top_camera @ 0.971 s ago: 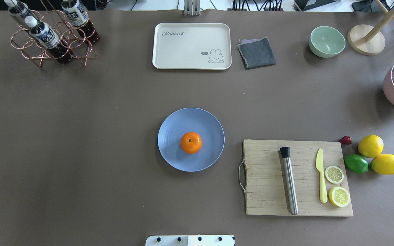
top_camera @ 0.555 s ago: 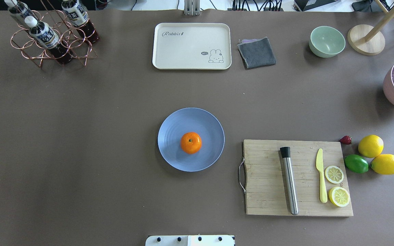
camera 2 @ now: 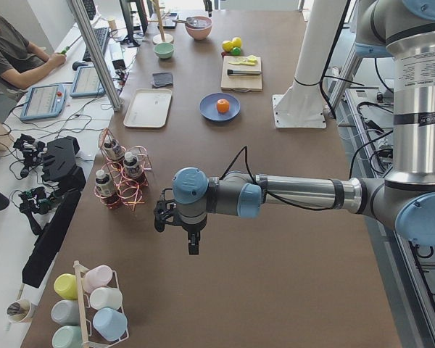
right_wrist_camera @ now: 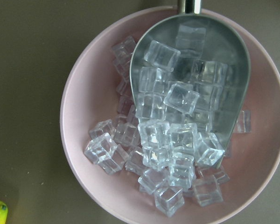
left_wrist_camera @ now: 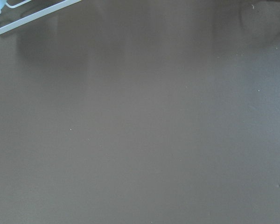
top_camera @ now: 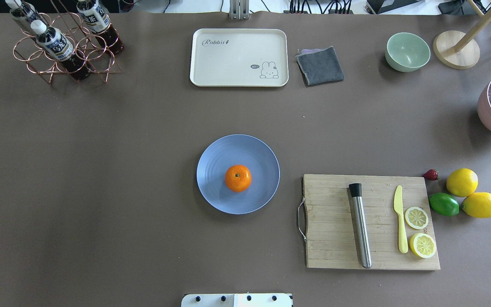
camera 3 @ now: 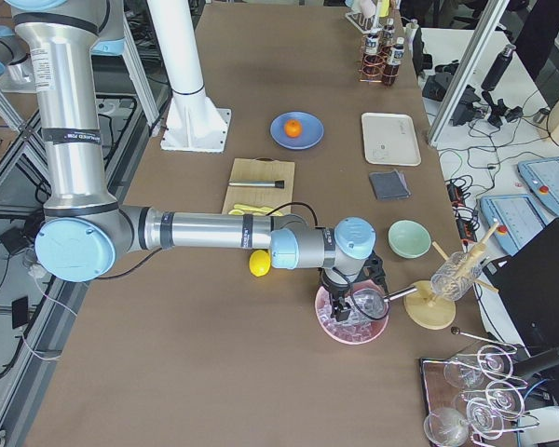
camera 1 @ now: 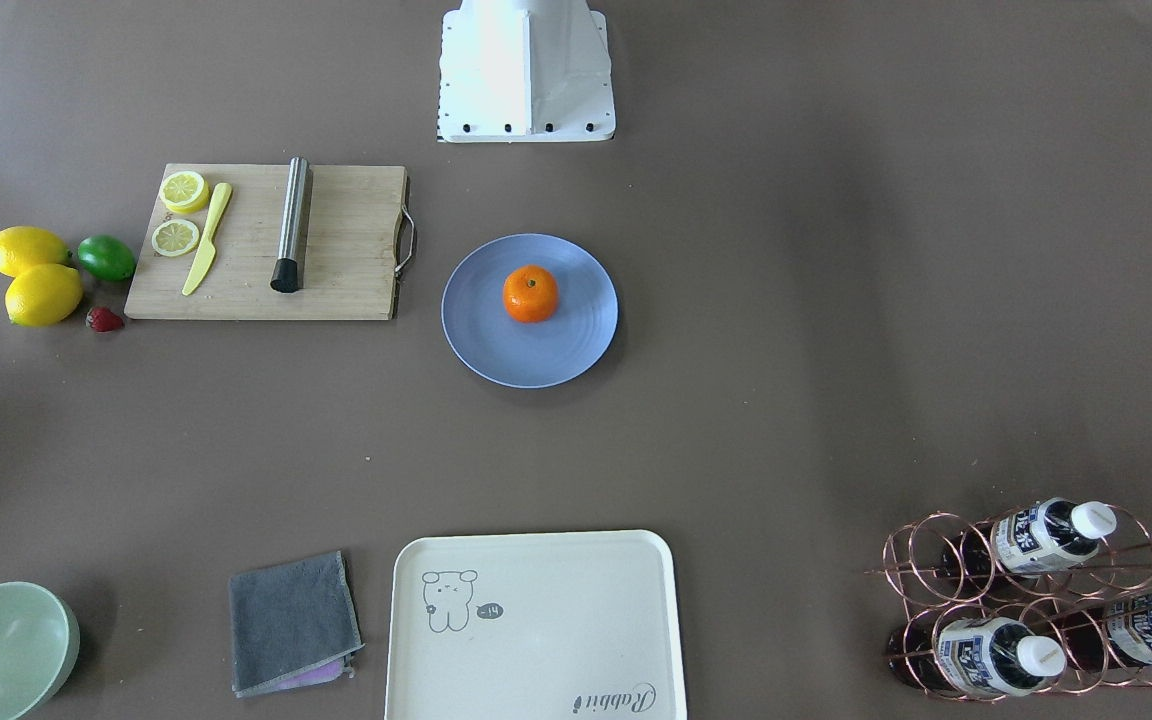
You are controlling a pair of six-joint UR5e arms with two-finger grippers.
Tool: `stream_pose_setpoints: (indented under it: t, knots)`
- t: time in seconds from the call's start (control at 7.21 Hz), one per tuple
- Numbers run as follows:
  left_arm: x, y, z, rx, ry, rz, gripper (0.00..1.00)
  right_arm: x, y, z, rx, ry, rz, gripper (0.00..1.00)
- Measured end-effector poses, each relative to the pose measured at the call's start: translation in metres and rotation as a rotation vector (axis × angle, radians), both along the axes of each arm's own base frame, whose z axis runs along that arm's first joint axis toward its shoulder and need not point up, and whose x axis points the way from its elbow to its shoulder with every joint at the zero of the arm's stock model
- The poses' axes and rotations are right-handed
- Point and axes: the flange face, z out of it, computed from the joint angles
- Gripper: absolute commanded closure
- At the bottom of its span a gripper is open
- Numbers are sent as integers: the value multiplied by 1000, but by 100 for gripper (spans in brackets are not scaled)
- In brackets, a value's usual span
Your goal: Pick orange to plate
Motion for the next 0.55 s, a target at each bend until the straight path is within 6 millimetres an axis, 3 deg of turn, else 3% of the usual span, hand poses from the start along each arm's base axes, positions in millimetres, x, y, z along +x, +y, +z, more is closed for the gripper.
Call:
stream_pose_setpoints:
  t: [0.55]
  knots:
    - [0,9,2,12,50,-1,2,-2,5,0,-3,-9,-3,0]
